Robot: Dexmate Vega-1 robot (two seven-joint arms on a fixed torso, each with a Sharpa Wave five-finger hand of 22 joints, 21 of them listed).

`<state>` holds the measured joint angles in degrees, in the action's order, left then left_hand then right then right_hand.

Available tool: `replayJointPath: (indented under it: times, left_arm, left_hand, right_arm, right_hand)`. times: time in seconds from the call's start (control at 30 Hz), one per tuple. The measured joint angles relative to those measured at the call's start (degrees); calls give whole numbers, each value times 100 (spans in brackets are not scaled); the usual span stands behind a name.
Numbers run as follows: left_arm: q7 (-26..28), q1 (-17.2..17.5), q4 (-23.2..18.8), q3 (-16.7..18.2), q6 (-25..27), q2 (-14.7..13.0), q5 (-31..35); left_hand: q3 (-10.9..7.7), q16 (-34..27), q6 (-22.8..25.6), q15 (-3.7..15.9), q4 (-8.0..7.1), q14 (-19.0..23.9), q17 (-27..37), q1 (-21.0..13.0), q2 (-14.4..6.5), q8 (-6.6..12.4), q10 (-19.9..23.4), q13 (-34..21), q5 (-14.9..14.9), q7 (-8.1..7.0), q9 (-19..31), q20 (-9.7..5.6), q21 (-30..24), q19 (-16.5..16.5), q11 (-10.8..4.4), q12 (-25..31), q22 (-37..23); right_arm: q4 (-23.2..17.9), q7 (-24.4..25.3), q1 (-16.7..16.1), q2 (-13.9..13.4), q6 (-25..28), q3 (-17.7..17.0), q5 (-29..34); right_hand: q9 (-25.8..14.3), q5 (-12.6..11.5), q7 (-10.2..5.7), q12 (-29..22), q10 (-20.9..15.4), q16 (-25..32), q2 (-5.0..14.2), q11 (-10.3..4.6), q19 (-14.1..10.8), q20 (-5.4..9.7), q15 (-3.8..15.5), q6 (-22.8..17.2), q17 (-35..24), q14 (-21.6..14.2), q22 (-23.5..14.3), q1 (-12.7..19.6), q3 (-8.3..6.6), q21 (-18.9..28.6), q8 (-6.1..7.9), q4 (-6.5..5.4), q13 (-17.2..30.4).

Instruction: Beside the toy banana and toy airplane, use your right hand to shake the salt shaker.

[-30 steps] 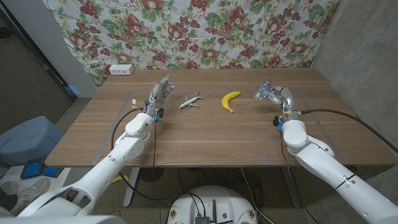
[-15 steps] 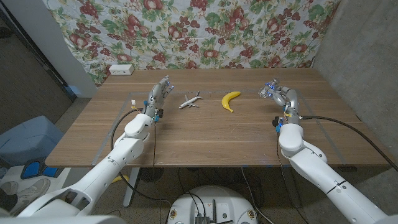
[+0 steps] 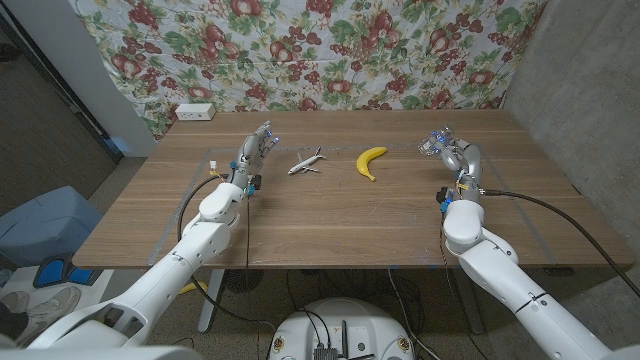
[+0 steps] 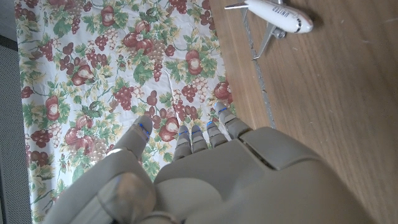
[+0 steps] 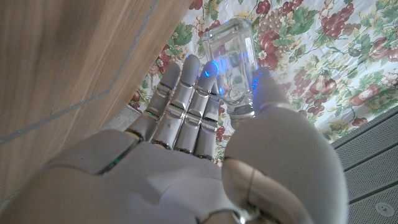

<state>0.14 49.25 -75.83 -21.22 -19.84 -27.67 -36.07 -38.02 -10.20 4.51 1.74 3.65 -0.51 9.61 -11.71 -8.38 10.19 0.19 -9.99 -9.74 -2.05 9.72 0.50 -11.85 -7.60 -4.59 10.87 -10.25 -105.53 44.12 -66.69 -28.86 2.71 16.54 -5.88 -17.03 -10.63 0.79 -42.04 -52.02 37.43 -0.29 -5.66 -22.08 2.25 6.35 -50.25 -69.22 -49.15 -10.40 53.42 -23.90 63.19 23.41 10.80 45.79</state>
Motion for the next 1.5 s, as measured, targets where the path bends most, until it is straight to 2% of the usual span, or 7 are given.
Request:
replayJointPath:
  times: [0.2,0.33,0.4,0.5,0.53,0.9,1.5]
  left_arm:
    - [-35,-5,32,5,-19,1,-16]
    - [-55,-10,41,6,-26,1,-27]
    - [-65,-19,56,8,-28,1,-31]
    - [-77,-19,56,8,-29,1,-35]
    - [-80,-20,58,13,-30,-7,-36]
    - [-88,12,28,34,-32,-36,-56]
    - [-120,54,10,60,-57,-55,-88]
  left_hand:
    - [0,0,0,0,0,0,0,0,0,0,0,0,0,0,0,0,0,0,0,0,0]
    - [0,0,0,0,0,0,0,0,0,0,0,0,0,0,0,0,0,0,0,0,0]
    - [0,0,0,0,0,0,0,0,0,0,0,0,0,0,0,0,0,0,0,0,0]
    - [0,0,0,0,0,0,0,0,0,0,0,0,0,0,0,0,0,0,0,0,0]
    - [0,0,0,0,0,0,0,0,0,0,0,0,0,0,0,0,0,0,0,0,0]
    - [0,0,0,0,0,0,0,0,0,0,0,0,0,0,0,0,0,0,0,0,0]
    - [0,0,0,0,0,0,0,0,0,0,0,0,0,0,0,0,0,0,0,0,0]
  right_arm:
    - [-27,-139,11,-89,8,5,5]
    - [-149,-264,34,-310,70,19,-13]
    - [-208,-624,48,-403,317,32,-90]
    - [-316,-624,87,-601,317,55,-90]
    - [-362,-1010,105,-679,626,67,-192]
    - [-655,-1589,251,-1154,1222,186,-369]
    - [-782,-1560,283,-1286,1427,291,-393]
  right_hand:
    - [0,1,0,0,-1,0,0,1,0,0,0,0,0,0,0,0,0,45,0,0,19]
    - [0,0,0,-1,0,0,0,0,22,22,0,0,0,0,0,0,0,45,0,0,27]
    - [0,-18,0,33,1,0,0,-1,21,21,0,0,0,0,0,0,0,45,0,0,21]
    - [0,-22,0,39,2,0,0,-2,21,21,0,0,-1,0,0,0,0,45,0,0,27]
    - [0,-22,0,39,2,0,0,-2,22,22,0,0,-1,1,0,0,0,45,0,0,26]
    - [0,-22,0,39,2,-40,0,-2,41,42,-22,0,-1,22,-1,0,0,45,0,0,26]
    - [0,-17,0,39,2,-40,0,-2,83,-1,-22,0,-2,22,-1,0,0,89,0,0,25]
